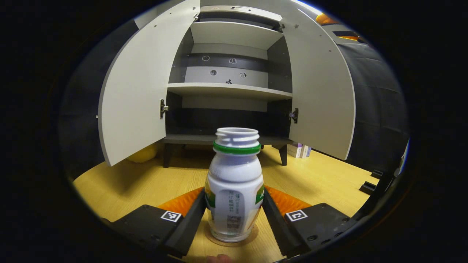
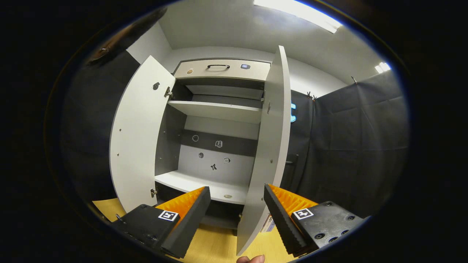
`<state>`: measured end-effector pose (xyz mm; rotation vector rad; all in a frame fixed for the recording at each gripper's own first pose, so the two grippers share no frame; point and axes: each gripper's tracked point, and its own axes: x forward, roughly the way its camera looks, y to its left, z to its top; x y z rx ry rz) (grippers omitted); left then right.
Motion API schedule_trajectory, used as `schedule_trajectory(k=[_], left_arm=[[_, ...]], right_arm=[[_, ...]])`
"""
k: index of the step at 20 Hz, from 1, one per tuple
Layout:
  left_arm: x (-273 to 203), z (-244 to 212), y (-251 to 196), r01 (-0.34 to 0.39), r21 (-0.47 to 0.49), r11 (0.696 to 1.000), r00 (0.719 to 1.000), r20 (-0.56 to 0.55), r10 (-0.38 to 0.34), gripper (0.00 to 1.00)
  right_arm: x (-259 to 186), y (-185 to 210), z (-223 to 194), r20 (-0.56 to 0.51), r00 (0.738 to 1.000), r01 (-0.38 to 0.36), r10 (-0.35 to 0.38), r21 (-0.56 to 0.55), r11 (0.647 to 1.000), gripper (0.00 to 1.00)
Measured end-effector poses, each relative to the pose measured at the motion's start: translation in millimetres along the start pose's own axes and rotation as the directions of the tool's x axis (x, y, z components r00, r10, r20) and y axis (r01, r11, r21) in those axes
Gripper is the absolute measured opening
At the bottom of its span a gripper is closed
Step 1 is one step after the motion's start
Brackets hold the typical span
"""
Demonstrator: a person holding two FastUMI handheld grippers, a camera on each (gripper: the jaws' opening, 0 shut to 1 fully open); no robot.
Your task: Grasp the bottle in the cabinet with the left hand and place it on the coaster, then close the right door with the right hand and the left door with the left hand.
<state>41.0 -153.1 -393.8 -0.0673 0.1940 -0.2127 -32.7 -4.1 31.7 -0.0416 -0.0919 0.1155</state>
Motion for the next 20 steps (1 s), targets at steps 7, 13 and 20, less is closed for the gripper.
schedule_trajectory(k=[7, 13, 20], left_arm=[[-45, -10, 2, -0.003, -0.029, 1.000, 0.999, -0.051, 0.001, 0.93], [-115, 73, 33, -0.075, -0.077, 0.994, 0.997, -0.010, 0.074, 0.93], [-147, 230, 107, -0.207, -0.054, 0.977, 0.969, 0.125, 0.213, 0.94]], right_arm=[[0, 4, -6, -0.017, 1.000, 0.008, -0.008, 0.033, 0.999, 0.97], [1, -16, -15, -0.042, 0.998, 0.048, -0.044, 0.102, 0.994, 0.98], [-4, -77, -24, -0.084, 0.990, 0.125, -0.117, 0.100, 0.987, 0.98]])
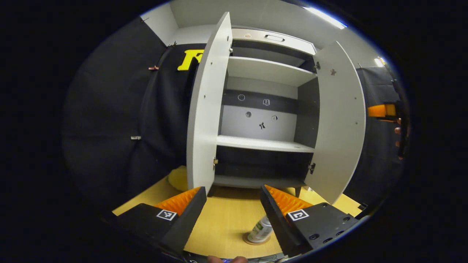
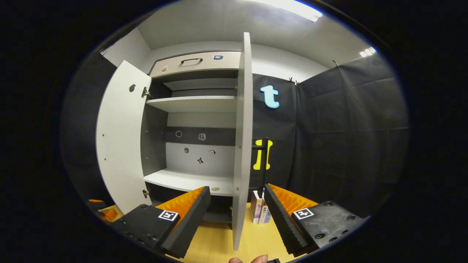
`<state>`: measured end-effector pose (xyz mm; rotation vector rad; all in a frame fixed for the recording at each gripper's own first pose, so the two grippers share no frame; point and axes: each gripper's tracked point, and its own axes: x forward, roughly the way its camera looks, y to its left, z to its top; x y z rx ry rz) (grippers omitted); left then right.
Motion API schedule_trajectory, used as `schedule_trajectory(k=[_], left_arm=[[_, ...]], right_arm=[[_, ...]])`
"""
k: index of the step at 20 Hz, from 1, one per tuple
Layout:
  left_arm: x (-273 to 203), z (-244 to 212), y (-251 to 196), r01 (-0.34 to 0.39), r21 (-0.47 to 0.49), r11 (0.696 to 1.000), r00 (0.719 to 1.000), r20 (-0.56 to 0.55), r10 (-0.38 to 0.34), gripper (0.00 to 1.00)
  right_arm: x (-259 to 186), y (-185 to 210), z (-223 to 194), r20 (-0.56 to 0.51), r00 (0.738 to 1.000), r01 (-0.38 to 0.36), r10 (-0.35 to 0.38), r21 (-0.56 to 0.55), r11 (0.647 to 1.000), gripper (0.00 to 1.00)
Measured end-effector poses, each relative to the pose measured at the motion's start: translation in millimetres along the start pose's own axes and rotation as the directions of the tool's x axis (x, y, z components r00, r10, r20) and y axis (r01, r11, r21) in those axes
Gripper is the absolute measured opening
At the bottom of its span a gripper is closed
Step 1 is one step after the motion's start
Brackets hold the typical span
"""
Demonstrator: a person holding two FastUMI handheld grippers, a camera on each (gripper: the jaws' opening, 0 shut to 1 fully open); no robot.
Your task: Grasp the bottle in the cabinet with the left hand and place it on the coaster, then close the right door with the right hand and the left door with the left hand.
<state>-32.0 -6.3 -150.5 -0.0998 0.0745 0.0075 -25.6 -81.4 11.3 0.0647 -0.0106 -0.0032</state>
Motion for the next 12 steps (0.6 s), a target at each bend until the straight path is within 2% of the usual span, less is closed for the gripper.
schedule_trajectory(k=[4, 8, 12], left_arm=[[14, 47, 5, -0.024, 0.022, 0.999, 1.000, 0.015, 0.024, 0.94], [29, 65, -9, -0.023, 0.007, 1.000, 1.000, 0.016, 0.022, 0.94], [41, 67, -25, -0.016, 0.031, 0.999, 1.000, 0.008, 0.015, 0.94]], right_arm=[[5, -49, -1, -0.011, 0.997, 0.071, -0.071, -0.015, 0.997, 0.97], [30, -103, -14, -0.062, 0.987, 0.151, -0.151, -0.005, 0.989, 0.97], [70, -117, -14, -0.071, 0.987, 0.147, -0.145, 0.025, 0.989, 0.98]])
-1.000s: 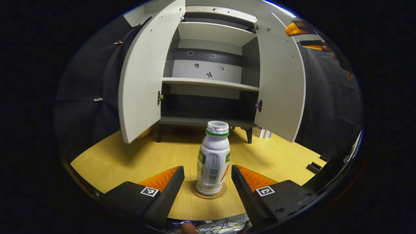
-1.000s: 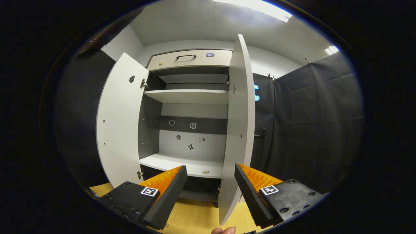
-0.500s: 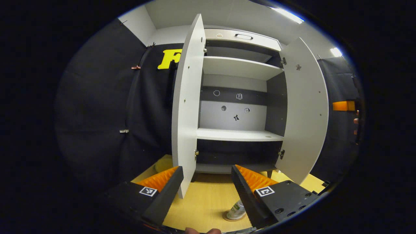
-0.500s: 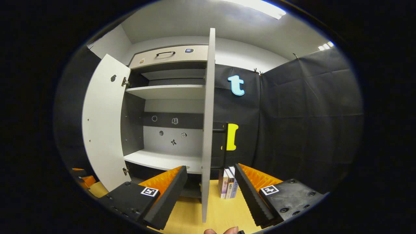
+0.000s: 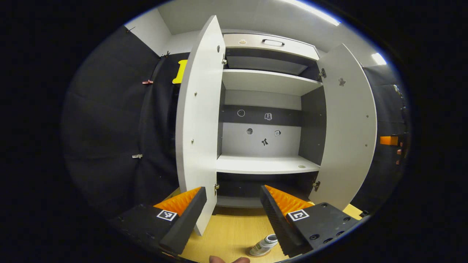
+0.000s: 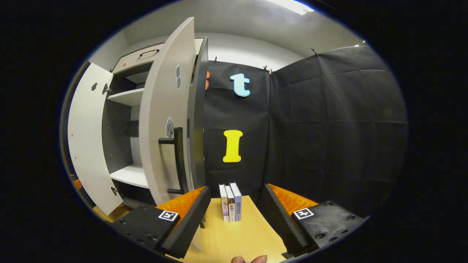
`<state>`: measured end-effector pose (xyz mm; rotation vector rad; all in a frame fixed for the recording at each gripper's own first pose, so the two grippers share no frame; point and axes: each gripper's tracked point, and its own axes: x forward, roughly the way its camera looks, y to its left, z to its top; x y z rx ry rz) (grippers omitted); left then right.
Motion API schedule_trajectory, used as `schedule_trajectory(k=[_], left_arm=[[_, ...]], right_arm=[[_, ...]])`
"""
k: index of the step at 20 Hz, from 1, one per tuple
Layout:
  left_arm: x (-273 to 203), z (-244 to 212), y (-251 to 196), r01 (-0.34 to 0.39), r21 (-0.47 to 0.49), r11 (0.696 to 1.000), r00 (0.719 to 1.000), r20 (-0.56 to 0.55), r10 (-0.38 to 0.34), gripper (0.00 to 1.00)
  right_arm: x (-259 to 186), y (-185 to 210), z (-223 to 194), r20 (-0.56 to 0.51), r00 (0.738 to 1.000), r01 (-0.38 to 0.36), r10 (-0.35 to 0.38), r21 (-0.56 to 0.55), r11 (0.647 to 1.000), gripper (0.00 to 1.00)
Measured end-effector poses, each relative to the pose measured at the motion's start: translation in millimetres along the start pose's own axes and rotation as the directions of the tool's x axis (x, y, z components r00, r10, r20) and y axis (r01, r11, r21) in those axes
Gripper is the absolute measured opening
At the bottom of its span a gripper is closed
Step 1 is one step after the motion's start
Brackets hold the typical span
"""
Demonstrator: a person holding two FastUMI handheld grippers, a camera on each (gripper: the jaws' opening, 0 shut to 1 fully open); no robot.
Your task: Grasp the bottle in the cabinet with the left hand and place it on the coaster, then close the right door with the right hand and the left door with the left hand.
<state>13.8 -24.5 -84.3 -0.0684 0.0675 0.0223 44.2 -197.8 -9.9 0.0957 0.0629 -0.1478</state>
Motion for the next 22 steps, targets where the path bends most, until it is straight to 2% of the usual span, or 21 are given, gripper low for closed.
schedule_trajectory(k=[4, 7, 9, 10, 11, 16, 22], left_arm=[[5, 5, -1, -0.010, -0.002, 1.000, 1.000, 0.001, 0.010, 0.94], [1, 5, 14, -0.037, 0.007, 0.999, 0.999, -0.002, 0.037, 0.94], [-6, 2, 25, -0.053, 0.016, 0.998, 0.999, -0.009, 0.054, 0.94], [-11, 1, 30, -0.058, 0.023, 0.998, 0.998, -0.010, 0.059, 0.94], [-15, 0, 36, -0.063, 0.032, 0.997, 0.998, -0.011, 0.063, 0.94], [-32, -1, 64, -0.070, 0.048, 0.996, 0.998, -0.007, 0.070, 0.94], [-43, 3, 87, -0.084, 0.029, 0.996, 0.996, 0.015, 0.084, 0.94]], right_arm=[[23, 17, 5, 0.004, 0.999, -0.049, 0.049, 0.022, 0.999, 0.98], [23, 28, 5, 0.011, 0.998, -0.070, 0.069, 0.011, 0.998, 0.96], [22, 34, 3, 0.000, 0.996, -0.092, 0.092, 0.056, 0.994, 0.95], [19, 41, 0, -0.009, 0.994, -0.104, 0.105, 0.084, 0.991, 1.00], [16, 51, -2, -0.015, 0.993, -0.116, 0.118, 0.097, 0.988, 0.96], [9, 113, -1, -0.001, 0.984, -0.177, 0.178, 0.060, 0.982, 0.98], [13, 160, -6, -0.020, 0.977, -0.210, 0.212, 0.073, 0.975, 0.97]])
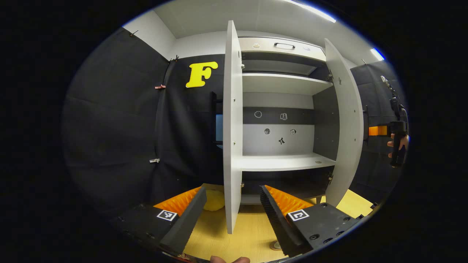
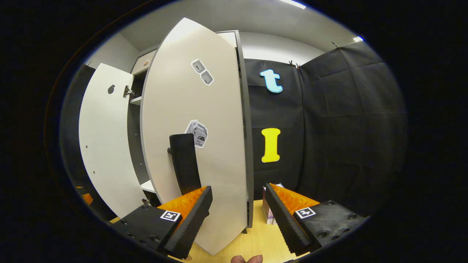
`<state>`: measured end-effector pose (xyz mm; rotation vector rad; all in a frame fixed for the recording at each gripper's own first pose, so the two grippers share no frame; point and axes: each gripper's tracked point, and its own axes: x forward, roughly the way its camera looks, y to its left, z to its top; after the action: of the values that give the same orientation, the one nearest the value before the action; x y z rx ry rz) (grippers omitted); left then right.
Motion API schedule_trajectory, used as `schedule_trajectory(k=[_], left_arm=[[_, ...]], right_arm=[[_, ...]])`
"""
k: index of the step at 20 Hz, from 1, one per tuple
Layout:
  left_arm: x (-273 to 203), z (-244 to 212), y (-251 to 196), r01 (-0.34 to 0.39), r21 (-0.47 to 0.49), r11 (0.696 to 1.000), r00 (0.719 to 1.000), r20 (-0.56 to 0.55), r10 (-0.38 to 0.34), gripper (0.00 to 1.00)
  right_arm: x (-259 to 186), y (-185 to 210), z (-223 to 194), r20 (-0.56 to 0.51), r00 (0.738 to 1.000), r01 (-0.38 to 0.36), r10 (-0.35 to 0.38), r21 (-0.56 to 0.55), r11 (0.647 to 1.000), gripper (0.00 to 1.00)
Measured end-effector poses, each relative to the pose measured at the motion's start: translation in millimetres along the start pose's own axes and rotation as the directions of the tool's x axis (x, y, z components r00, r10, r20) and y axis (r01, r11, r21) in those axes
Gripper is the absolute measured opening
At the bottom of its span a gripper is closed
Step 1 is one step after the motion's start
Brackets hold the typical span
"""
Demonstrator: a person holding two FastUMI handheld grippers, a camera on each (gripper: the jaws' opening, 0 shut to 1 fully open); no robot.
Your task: Grasp the bottle in the cabinet with the left hand and place it on the coaster, then close the right door with the right hand and the left door with the left hand.
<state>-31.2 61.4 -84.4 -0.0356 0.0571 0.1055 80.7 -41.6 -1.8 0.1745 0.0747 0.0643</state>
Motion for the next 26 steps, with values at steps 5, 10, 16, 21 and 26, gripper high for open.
schedule_trajectory(k=[5, 10, 16, 21, 26], left_arm=[[-20, 6, 26, -0.032, -0.017, 0.999, 0.999, 0.009, 0.032, 0.94], [-25, 8, 48, -0.076, -0.028, 0.997, 0.997, 0.005, 0.076, 0.94], [-12, 15, 74, -0.107, -0.034, 0.994, 0.994, -0.011, 0.106, 0.94], [15, 35, 100, -0.104, -0.032, 0.994, 0.995, -0.006, 0.104, 0.94], [68, 59, 125, -0.121, -0.001, 0.993, 0.993, 0.011, 0.121, 0.97]], right_arm=[[19, 38, -3, -0.002, 0.999, -0.048, 0.048, 0.001, 0.999, 0.97], [45, 63, -8, -0.005, 0.998, -0.064, 0.064, 0.000, 0.998, 0.98], [65, 71, -11, -0.013, 0.999, -0.044, 0.044, 0.021, 0.999, 0.98], [61, 76, -10, -0.006, 0.999, -0.035, 0.035, 0.019, 0.999, 0.98], [36, 84, -5, 0.009, 0.999, -0.046, 0.046, -0.002, 0.999, 0.98]])
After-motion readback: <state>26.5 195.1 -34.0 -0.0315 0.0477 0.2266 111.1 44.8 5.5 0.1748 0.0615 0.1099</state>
